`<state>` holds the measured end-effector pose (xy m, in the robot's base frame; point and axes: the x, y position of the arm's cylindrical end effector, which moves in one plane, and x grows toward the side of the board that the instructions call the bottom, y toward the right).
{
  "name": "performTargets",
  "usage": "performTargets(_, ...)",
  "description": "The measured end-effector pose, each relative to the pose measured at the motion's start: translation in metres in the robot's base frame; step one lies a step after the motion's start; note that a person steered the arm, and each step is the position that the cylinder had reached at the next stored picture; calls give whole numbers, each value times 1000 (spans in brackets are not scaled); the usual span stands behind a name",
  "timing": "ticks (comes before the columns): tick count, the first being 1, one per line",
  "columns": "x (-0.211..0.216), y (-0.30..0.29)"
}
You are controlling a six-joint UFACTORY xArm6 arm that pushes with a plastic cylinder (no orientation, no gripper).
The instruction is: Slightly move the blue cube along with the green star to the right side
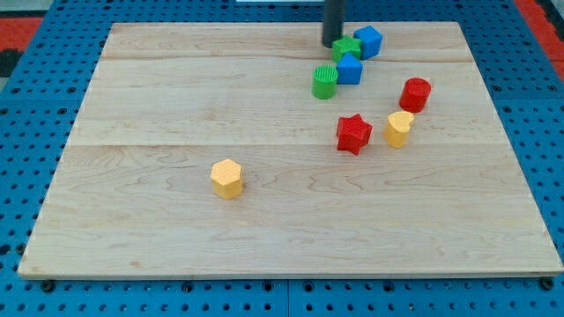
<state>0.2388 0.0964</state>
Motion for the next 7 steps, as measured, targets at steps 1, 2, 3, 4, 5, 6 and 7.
performTargets(1,-10,5)
performTargets(2,-38,-16)
performTargets(3,-44,-26)
performTargets(4,-30,-36)
performTargets(5,-15,-25)
performTargets(6,-15,18)
performTargets(7,-15,52)
